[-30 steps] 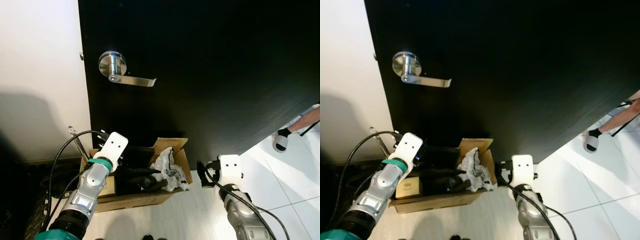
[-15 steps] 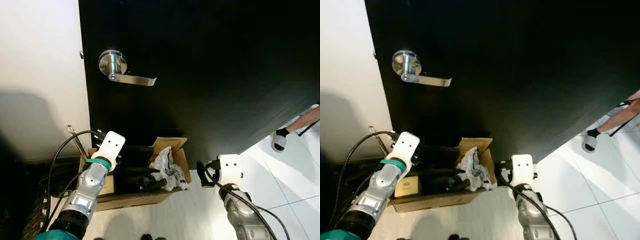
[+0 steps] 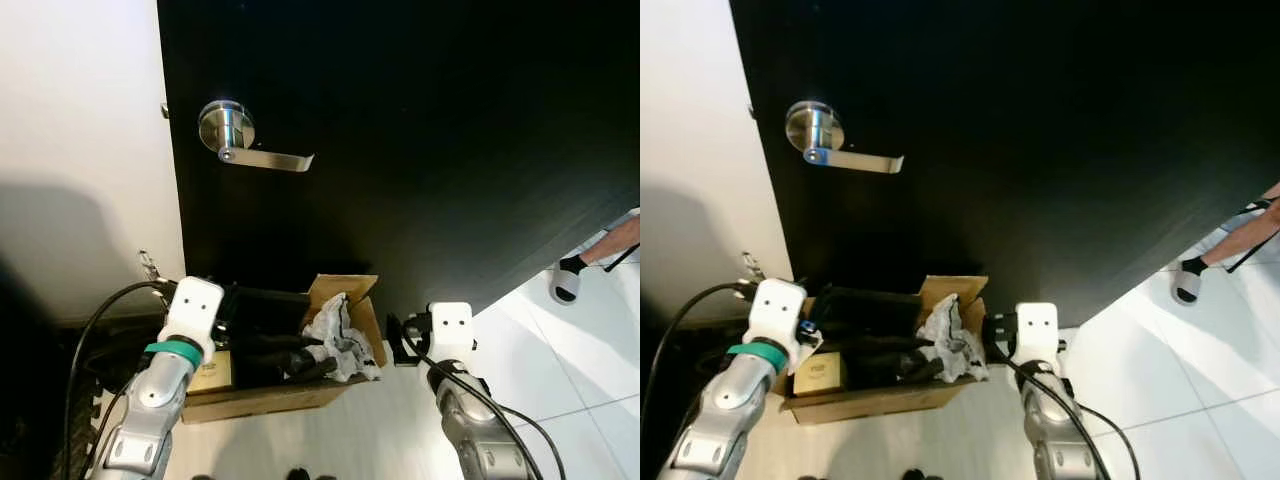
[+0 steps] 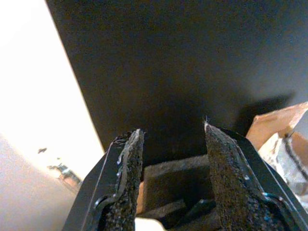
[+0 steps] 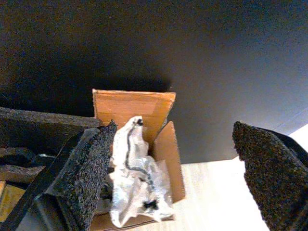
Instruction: Clean up the room
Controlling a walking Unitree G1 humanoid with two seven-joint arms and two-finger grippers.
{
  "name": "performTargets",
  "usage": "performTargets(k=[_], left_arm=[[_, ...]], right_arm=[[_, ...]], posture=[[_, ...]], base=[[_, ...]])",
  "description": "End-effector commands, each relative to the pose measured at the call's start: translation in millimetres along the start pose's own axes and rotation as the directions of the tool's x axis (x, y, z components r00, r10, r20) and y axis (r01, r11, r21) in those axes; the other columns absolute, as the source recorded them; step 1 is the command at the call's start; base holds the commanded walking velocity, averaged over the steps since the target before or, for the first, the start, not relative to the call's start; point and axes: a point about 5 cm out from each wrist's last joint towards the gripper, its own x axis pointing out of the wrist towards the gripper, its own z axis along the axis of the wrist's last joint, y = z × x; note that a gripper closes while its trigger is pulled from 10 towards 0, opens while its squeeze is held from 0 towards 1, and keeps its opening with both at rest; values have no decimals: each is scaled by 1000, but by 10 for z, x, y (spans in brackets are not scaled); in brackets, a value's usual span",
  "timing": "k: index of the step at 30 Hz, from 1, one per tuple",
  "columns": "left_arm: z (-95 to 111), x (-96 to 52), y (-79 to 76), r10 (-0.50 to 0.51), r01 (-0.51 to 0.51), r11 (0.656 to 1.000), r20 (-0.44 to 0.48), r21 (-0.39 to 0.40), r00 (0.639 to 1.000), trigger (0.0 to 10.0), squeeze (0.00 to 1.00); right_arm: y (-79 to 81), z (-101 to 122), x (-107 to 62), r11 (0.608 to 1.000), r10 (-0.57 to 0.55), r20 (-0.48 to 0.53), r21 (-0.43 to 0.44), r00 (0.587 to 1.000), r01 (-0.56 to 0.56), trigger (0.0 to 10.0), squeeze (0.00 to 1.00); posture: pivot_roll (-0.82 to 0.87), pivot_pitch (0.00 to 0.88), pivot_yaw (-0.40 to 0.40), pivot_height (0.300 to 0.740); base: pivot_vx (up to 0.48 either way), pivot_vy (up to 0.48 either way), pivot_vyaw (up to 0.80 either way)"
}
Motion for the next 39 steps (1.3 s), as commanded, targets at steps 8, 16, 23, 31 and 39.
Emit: performTargets(k=[8, 16, 23, 31, 39], left_arm=[[9, -38, 5, -45, 45, 999, -49, -8, 998, 10000, 0], [-38, -32, 82, -81, 82, 997, -59, 16, 995, 10000, 0], [-98, -127, 34, -58, 54, 997, -77, -51, 995, 10000, 0], [-84, -136, 34, -59, 54, 997, -74, -57, 996, 10000, 0], [-78, -135, 24, -49, 44, 997, -66, -67, 997, 10000, 0]], right_arm=[[-50, -169, -69, 995, -93, -59, 21, 994, 94, 10000, 0], [22, -215, -102, 990, -117, -53, 75, 992, 121, 10000, 0], [13, -342, -194, 986, -138, -77, 82, 987, 144, 10000, 0], [17, -391, -184, 990, -115, -87, 66, 990, 121, 10000, 0], [5, -399, -192, 992, -107, -87, 57, 991, 112, 10000, 0]], posture=[[156, 65, 13, 740], [162, 39, 46, 740], [142, 0, 47, 740], [156, 0, 27, 740], [153, 0, 14, 740]], base=[[0, 0, 0], [0, 0, 0], [0, 0, 0], [0, 0, 0], [0, 0, 0]])
